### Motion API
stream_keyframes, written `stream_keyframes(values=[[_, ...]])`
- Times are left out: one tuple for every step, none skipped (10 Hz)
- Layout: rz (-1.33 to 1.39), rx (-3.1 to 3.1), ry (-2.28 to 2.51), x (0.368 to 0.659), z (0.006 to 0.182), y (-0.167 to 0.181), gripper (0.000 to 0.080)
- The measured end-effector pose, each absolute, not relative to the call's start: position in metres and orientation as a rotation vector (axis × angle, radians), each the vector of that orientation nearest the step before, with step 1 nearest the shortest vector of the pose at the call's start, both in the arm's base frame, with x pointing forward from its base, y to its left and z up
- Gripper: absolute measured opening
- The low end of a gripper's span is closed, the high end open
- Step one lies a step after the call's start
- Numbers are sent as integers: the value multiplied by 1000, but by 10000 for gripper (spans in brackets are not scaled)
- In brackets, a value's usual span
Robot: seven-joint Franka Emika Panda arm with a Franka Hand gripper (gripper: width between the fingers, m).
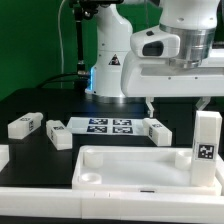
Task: Assemble desk
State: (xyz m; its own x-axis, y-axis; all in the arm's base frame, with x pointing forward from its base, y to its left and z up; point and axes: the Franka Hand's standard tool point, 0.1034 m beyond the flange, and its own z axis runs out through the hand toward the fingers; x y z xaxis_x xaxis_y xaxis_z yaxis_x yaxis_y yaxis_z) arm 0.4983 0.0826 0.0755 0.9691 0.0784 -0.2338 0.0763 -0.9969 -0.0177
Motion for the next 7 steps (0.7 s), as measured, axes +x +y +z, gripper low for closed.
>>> stream_keyframes(values=[[499,-3102,-215,487,71,81,648],[604,-3092,-276,485,67,80,648],[642,-3090,-285,486,62,81,648],[770,-3066,-280,480,63,80,648],[823,-3055,-279,483,62,80,648],[940,-3027,-282,478,62,80,648],[1029,-3006,-308,477,60,82,648]])
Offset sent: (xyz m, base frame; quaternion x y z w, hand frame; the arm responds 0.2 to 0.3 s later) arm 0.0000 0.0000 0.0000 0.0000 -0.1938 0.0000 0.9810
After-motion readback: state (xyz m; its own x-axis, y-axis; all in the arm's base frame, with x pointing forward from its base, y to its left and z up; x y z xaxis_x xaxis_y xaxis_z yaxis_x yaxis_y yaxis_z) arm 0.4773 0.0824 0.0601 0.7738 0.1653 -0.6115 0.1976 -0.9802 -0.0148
